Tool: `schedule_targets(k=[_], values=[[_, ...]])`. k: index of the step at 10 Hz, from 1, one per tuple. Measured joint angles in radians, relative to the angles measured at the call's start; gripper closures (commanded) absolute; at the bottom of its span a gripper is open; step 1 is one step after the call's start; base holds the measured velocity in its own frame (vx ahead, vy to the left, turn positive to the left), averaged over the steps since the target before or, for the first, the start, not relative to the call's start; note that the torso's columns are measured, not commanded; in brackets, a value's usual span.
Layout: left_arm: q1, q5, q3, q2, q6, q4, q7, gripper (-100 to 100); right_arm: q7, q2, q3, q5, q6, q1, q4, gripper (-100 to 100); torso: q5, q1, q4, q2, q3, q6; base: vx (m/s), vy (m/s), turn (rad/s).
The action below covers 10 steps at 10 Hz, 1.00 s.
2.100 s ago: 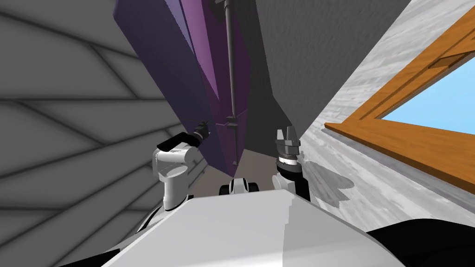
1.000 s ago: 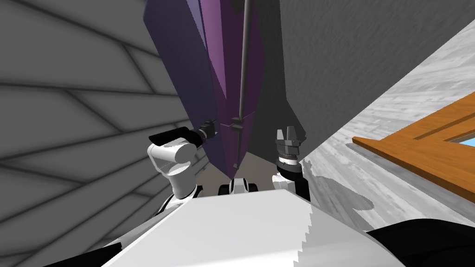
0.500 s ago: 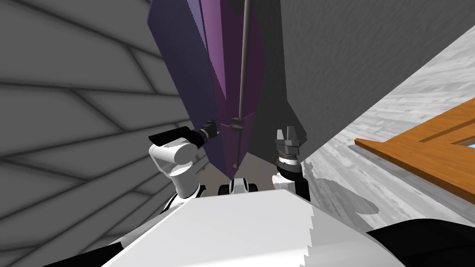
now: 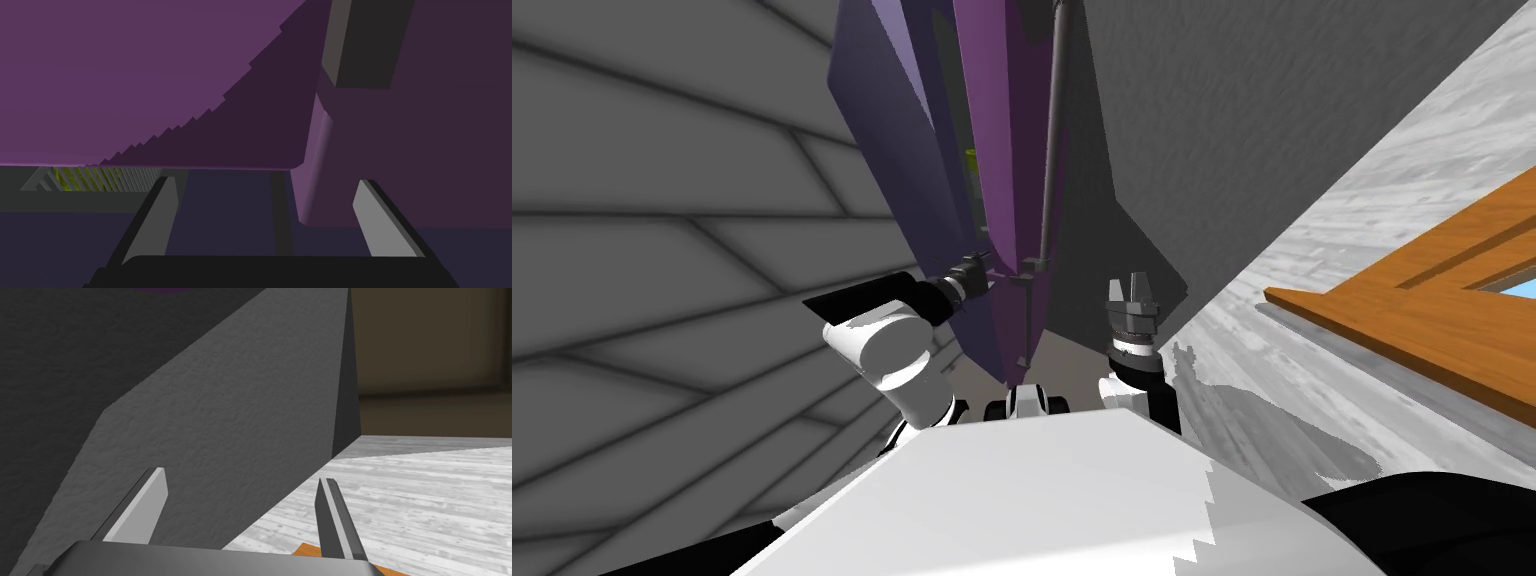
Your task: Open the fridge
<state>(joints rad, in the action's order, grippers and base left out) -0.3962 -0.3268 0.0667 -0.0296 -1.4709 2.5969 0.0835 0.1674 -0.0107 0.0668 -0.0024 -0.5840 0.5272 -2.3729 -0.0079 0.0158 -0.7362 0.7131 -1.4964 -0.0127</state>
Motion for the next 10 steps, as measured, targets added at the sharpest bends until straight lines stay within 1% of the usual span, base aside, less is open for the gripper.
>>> schedule_targets(k=[1,2,3,4,5,6,7,8,10], values=[[0.002,-0.002,0.001,-0.001,-0.005,0.003,0.0,-100,0.0,0.0,0.0,0.0,0.0,0.0,0.0,0,0.003,-0.006,0.003,0.002,0.002,0.004,-0.099,0.0,-0.107],[-0.005,-0.004,0.018,0.01,0.007,-0.02,0.006,-100,0.0,0.0,0.0,0.0,0.0,0.0,0.0,0,0.005,-0.008,0.006,0.003,0.004,0.004,-0.141,0.014,-0.314],[-0.008,-0.009,0.042,0.025,0.033,-0.042,0.018,-100,0.0,0.0,0.0,0.0,0.0,0.0,0.0,0,0.005,-0.008,0.006,0.004,0.006,0.004,-0.104,0.006,-0.122],[-0.013,-0.016,0.059,0.033,0.055,-0.07,0.027,-100,0.0,0.0,0.0,0.0,0.0,0.0,0.0,0,0.005,-0.008,0.007,0.004,0.007,0.007,-0.104,-0.026,-0.125],[-0.03,-0.023,0.086,0.049,0.068,-0.102,0.034,-100,0.0,0.0,0.0,0.0,0.0,0.0,0.0,0,0.005,-0.008,0.006,0.005,0.006,0.006,-0.069,-0.02,-0.085],[-0.043,-0.025,0.102,0.057,0.074,-0.126,0.036,-100,0.0,0.0,0.0,0.0,0.0,0.0,0.0,0,0.005,-0.007,0.006,0.004,0.006,0.006,-0.077,-0.009,-0.188],[-0.055,-0.036,0.13,0.074,0.089,-0.161,0.044,-100,0.0,0.0,0.0,0.0,0.0,0.0,0.0,0,0.005,-0.007,0.006,0.002,0.004,0.003,-0.066,-0.001,-0.104],[-0.055,-0.034,0.136,0.076,0.106,-0.179,0.051,-100,0.0,0.0,0.0,0.0,0.0,0.0,0.0,0,0.005,-0.007,0.008,0.002,0.005,0.005,-0.075,-0.013,-0.171],[-0.071,-0.045,0.174,0.099,0.126,-0.224,0.061,-100,0.0,0.0,0.0,0.0,0.0,0.0,0.0,0,0.005,-0.007,0.007,0.001,0.004,0.004,-0.077,-0.021,-0.132]])
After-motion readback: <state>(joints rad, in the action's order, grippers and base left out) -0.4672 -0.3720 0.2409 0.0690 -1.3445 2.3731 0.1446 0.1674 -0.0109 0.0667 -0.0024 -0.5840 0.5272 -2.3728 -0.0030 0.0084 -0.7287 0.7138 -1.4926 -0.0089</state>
